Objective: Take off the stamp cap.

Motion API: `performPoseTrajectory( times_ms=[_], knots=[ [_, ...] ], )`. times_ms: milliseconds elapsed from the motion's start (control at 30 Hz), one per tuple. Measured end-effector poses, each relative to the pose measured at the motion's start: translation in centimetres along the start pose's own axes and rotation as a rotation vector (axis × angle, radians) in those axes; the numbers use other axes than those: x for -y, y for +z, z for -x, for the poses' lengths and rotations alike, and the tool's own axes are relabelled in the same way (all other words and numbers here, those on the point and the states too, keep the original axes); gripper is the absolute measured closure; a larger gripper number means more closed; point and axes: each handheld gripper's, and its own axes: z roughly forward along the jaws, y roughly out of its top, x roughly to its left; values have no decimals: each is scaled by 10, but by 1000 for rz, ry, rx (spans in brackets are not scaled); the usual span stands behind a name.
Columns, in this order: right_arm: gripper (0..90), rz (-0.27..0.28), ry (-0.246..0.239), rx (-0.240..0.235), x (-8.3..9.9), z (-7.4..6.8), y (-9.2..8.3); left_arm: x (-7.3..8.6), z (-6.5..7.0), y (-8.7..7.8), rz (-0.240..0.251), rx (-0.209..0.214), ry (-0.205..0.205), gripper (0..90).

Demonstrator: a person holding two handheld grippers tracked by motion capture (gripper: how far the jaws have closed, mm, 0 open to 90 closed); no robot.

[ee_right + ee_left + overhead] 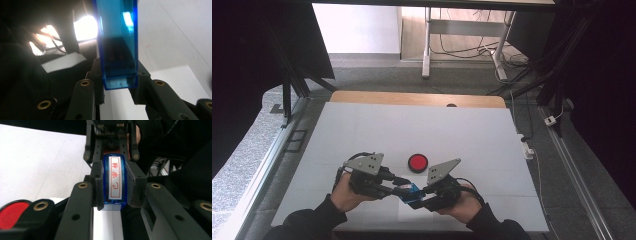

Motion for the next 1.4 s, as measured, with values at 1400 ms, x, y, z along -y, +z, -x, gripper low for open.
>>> performPoseTrajectory(
  times_ms=[1400],
  knots=[
    [681, 120, 108, 370, 41, 1, -55, 4, -6, -6, -128, -256, -117, 706]
  ],
)
